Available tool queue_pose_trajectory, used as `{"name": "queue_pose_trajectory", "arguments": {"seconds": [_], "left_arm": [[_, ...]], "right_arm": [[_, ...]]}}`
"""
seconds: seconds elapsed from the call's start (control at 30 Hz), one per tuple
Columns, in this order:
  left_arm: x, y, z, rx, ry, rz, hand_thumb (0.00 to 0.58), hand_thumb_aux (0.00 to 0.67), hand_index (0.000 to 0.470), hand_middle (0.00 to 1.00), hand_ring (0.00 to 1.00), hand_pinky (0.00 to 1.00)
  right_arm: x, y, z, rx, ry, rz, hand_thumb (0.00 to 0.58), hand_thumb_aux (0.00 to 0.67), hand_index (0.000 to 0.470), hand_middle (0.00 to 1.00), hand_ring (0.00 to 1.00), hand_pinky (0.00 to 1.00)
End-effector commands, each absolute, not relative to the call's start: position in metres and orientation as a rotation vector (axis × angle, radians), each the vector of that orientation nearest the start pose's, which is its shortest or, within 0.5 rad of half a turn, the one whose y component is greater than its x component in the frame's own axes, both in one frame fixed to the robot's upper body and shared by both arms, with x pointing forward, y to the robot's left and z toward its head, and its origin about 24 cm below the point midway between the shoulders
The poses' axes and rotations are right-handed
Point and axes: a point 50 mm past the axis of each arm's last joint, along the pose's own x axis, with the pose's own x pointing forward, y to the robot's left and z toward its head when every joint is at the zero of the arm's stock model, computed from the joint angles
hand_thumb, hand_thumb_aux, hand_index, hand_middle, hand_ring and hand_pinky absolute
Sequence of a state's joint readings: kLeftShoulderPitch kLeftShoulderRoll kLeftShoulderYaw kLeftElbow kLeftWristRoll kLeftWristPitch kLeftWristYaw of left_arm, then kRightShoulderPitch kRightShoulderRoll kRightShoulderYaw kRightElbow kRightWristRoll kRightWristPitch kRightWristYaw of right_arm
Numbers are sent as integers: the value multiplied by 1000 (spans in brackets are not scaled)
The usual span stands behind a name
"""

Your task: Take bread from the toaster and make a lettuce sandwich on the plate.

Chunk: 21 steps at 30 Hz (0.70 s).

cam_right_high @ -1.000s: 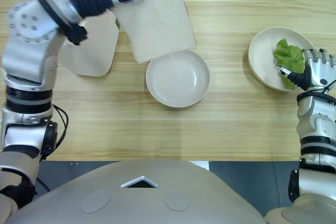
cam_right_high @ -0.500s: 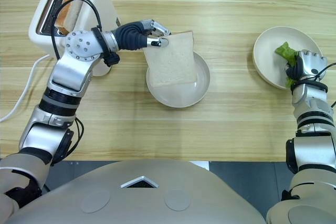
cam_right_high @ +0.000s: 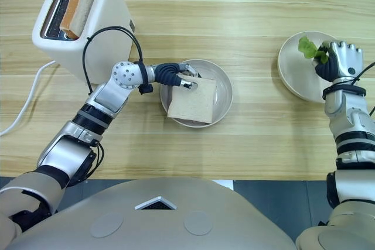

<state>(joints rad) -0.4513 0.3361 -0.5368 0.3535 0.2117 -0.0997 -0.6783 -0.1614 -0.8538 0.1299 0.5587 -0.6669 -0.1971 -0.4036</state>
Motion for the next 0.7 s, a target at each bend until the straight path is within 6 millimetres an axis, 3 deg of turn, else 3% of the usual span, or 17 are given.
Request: {"name": "queue_pose_trajectory", "arguments": {"seconds": [0.03,0.17,0.4,0.53,0.6,0.7], "left_arm": [[293,77,72,1085,-164,-1029,0,0,0,0,0,0],[283,75,152,1258,-570,-792,0,0,0,0,0,0],[239,97,248,1220,-832,-588,0,0,0,0,0,0],[229,126,288,1071,-887,-497,0,0,0,0,0,0],[233,142,293,860,-815,-561,0,0,0,0,0,0],[239,171,297,810,-763,-489,0,0,0,0,0,0]], "right_arm": [[250,-294,102,-1468,-204,-83,580,670,470,1000,1000,1000],[237,-246,121,-1409,-362,24,580,670,470,1000,1000,1000],[229,-150,94,-1298,-482,373,580,670,470,1000,1000,1000],[229,-110,73,-1310,-523,515,580,670,470,1000,1000,1000],[232,-99,59,-1354,-521,567,580,670,470,1000,1000,1000],[237,-93,41,-1415,-513,619,580,670,470,1000,1000,1000]]}}
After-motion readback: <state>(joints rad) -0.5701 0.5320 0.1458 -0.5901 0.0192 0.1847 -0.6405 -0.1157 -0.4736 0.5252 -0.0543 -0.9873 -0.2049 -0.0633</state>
